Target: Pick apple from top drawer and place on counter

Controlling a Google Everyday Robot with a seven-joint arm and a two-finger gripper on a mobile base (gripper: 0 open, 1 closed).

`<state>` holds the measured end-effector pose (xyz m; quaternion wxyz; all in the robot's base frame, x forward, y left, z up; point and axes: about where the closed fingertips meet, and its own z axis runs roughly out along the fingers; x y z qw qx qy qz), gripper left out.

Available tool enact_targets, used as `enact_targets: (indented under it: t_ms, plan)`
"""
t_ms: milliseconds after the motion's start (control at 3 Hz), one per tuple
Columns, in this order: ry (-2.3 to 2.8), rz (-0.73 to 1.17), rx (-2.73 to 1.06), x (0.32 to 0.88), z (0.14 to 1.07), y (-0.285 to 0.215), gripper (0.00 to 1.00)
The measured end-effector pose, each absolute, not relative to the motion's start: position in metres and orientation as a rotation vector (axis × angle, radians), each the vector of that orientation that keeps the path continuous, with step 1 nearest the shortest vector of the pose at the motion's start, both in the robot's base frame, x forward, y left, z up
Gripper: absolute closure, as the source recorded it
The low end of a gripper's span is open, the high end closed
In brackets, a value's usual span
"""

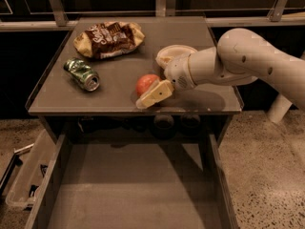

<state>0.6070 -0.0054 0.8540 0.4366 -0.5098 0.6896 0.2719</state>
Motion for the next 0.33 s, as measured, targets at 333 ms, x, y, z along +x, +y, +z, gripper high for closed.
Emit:
enact_targets:
  t_ms: [333]
  plan:
    - [1.715, 0.676, -1.268, 0.6070, 0.8540, -0.0054, 0.00]
